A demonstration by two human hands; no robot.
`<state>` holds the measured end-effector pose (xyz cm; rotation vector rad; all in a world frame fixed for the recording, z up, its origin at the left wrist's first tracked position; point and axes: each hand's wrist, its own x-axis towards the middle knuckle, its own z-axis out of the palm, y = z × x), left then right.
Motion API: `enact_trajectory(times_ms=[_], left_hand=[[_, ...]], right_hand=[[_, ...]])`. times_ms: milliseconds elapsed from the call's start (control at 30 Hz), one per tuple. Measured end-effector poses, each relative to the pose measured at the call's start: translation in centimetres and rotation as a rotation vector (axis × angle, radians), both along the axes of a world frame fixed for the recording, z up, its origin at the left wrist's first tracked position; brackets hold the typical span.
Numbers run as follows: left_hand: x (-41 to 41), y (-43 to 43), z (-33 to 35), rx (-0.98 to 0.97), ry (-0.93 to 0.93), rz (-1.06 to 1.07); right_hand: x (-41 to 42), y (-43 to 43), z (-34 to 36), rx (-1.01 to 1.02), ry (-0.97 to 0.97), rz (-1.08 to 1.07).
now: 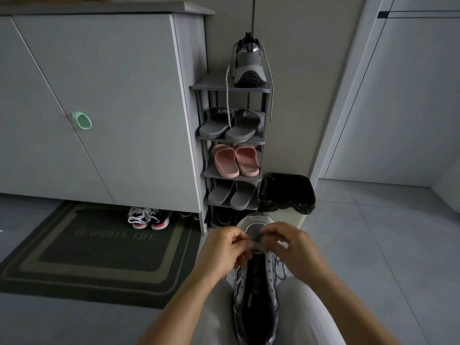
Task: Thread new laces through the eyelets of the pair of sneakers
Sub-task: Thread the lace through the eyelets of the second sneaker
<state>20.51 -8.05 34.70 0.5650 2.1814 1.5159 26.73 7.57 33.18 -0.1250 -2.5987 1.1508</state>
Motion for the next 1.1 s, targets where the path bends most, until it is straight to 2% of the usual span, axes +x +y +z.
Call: enact_trajectory(times_ms=[100,233,333,500,667,767,967,1100], left_hand=[[-0.1,-0.1,0.0,-0.049,-0.015,-0.040],[0.2,0.0,-0.2,-0.026,0.002,-0.029],[0.4,-0.1,-0.5,-0.080,0.077,-0.040],[0.5,-0.5,-1.4,-0.049,-0.049,-0.041],[1.5,-1.4,-3.6,-0.279,0.172,0.085],[2.3,-1.2,-4.3,-0.212,0.139,0.140],[3.0,-1.6,-4.8,-0.052,0.069,0.226],[3.1,-1.9,-5.4,-0.017,0.043,0.222]], right_hand=[[0.4,-0.7,-0.9,0.177,0.033,0.131],[0.4,-1.0,-2.0,0.138,0.068,0.042],[0.8,-1.3,-2.2,0.200,0.112,-0.035],[1.3,-1.8,-2.6,0.255,0.141,-0.063],[1.5,-2.4,-3.2,0.534,0.104,-0.132],[1.2,-3.6,-3.0,0.659,0.070,-0.175],[0.6,-4.4,-3.2,0.637,0.054,-0.180],[0.5,-4.2,-3.9,0.519,0.135,-0.136]])
